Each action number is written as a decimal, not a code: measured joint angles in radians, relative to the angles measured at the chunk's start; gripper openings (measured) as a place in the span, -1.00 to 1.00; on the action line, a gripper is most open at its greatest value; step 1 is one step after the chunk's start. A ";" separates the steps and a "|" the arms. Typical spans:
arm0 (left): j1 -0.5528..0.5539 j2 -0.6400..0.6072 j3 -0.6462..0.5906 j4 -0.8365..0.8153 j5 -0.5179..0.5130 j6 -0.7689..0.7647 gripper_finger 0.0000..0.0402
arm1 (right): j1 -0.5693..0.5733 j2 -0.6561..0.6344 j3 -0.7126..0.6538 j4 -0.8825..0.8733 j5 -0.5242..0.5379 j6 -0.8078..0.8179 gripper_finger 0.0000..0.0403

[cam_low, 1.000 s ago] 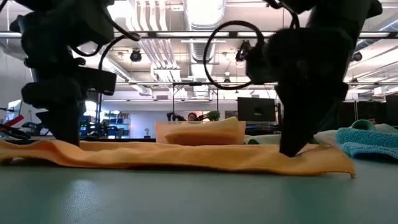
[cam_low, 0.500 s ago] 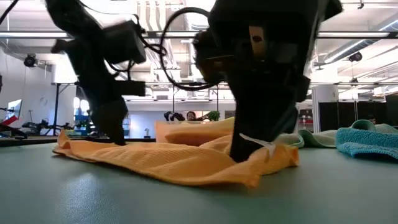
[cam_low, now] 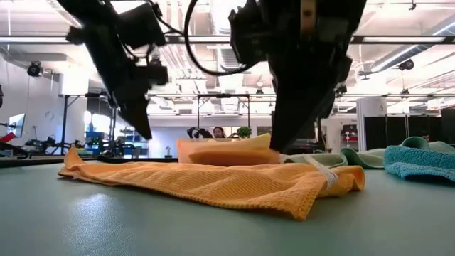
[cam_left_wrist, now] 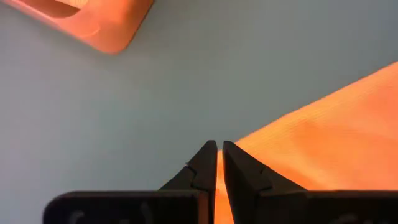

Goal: Fold microfiber towels
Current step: Fold the orange towel

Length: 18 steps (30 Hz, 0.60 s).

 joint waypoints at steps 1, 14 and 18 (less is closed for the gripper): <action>-0.005 -0.023 -0.001 -0.010 0.015 -0.021 -0.94 | 0.000 -0.007 0.000 -0.002 0.012 -0.001 -0.96; -0.141 -0.136 -0.078 0.011 0.172 -0.214 -0.94 | -0.126 -0.030 -0.016 -0.044 0.082 -0.129 -0.96; -0.166 -0.080 -0.123 0.062 0.179 -0.280 -0.94 | -0.164 -0.030 -0.029 -0.031 0.019 -0.177 -0.96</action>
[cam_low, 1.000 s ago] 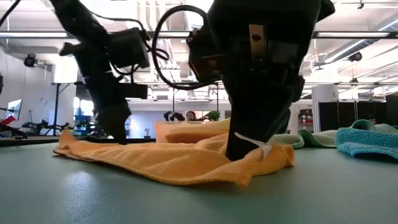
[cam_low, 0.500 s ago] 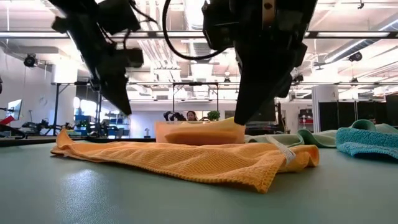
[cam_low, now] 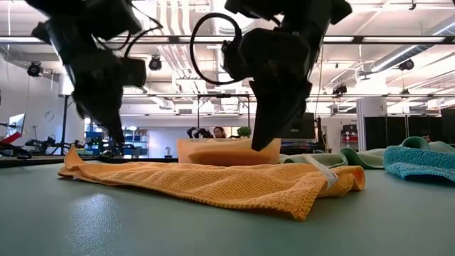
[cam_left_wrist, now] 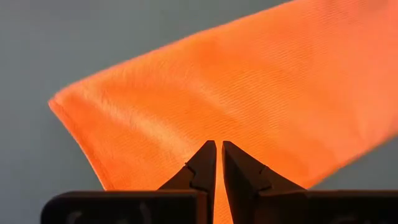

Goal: Fold microfiber towels
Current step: Fold the orange towel

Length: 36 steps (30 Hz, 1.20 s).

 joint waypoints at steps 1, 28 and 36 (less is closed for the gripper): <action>-0.003 0.016 -0.002 0.003 0.000 -0.022 -0.94 | -0.004 0.000 -0.001 0.003 -0.017 -0.009 -0.96; 0.127 0.322 0.095 0.104 -0.183 0.383 -0.94 | 0.027 0.086 -0.107 0.277 -0.057 0.139 -0.96; 0.271 0.325 0.134 0.091 -0.213 0.553 -0.94 | 0.016 0.199 0.021 0.370 -0.083 0.111 -0.96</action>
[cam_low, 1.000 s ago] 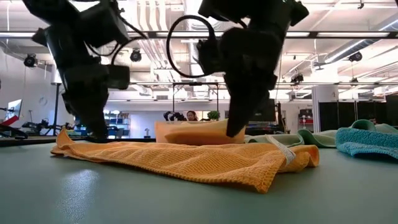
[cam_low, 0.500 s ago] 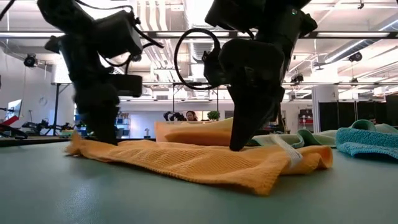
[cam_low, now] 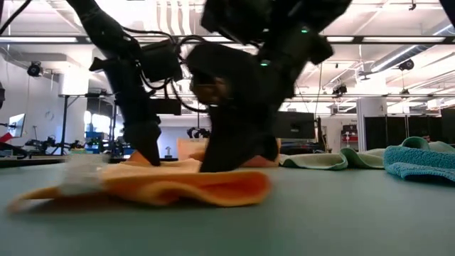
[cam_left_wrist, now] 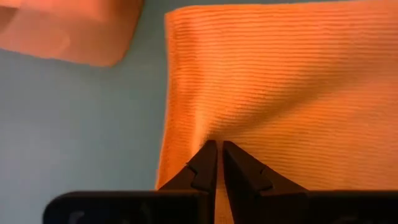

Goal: Fold microfiber towels
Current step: Fold the orange towel

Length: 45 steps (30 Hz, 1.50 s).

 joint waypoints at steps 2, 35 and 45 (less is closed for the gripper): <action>0.019 -0.001 0.006 -0.001 0.001 0.026 -0.94 | -0.010 0.029 0.044 -0.001 -0.010 -0.011 -0.96; -0.183 -0.347 0.046 -0.384 0.262 -0.269 -0.61 | 0.114 -0.260 -0.069 -0.231 0.035 -0.211 -0.96; -0.302 -0.321 0.042 -0.385 0.457 -0.474 -0.27 | 0.163 -0.393 -0.200 -0.252 0.037 -0.218 -0.96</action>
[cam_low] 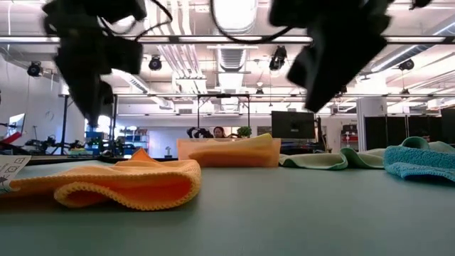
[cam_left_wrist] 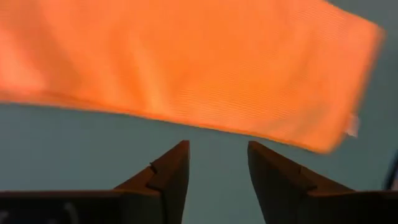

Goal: Fold microfiber towels
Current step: Fold the orange towel

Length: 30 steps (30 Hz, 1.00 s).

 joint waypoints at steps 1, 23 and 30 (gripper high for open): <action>-0.035 -0.001 0.005 0.012 0.000 -0.002 -0.27 | 0.005 -0.029 -0.026 0.001 0.000 0.000 -0.96; -0.592 0.089 0.068 0.286 -0.364 -0.548 -0.27 | 0.024 -0.205 -0.291 0.255 -0.049 -0.185 -0.63; -0.594 0.299 0.206 0.262 -0.364 -0.493 -0.27 | 0.026 -0.069 -0.188 0.254 -0.055 -0.529 -0.32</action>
